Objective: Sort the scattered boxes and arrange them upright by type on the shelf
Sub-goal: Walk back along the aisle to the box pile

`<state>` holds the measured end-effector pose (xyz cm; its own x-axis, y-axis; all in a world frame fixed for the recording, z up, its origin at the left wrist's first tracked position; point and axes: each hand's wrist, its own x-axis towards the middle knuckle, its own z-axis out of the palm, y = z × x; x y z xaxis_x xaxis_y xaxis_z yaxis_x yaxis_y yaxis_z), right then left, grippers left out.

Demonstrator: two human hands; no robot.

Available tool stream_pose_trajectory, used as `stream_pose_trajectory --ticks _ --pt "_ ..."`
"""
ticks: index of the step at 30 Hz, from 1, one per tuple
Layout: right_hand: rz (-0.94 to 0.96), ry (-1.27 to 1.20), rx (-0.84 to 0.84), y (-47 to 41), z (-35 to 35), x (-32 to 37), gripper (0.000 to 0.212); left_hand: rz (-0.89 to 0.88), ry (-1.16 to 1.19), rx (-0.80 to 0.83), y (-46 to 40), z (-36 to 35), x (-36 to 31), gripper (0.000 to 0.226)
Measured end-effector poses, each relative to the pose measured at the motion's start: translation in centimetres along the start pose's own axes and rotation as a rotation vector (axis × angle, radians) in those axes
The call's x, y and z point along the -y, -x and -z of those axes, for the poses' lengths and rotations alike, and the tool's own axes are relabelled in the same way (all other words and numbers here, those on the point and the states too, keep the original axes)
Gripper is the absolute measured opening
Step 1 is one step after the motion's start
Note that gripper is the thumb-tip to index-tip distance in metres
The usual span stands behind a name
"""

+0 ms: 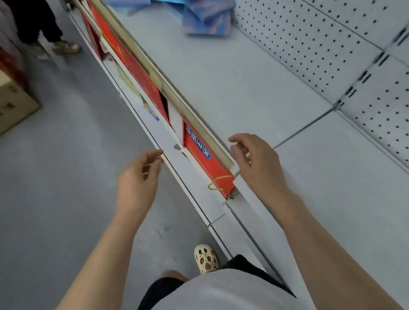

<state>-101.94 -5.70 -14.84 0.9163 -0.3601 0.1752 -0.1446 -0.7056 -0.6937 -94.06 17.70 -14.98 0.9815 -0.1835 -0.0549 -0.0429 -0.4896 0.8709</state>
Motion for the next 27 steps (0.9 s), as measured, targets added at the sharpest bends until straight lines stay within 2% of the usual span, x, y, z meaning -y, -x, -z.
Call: stream_pose_trajectory --ticks 9,19,27 --pt "-0.009 0.014 -0.059 -16.5 -5.2 2.2 0.022 -0.069 -0.038 0.012 -18.2 3.3 -0.5 0.019" --pt "-0.15 0.022 -0.301 -33.0 -12.5 7.6 0.021 -0.244 -0.104 0.183 -40.6 8.9 -0.8 0.02" --pt "-0.227 0.083 -0.396 -46.0 -13.4 9.4 0.025 -0.354 -0.11 0.281 -55.6 9.6 -3.4 0.024"
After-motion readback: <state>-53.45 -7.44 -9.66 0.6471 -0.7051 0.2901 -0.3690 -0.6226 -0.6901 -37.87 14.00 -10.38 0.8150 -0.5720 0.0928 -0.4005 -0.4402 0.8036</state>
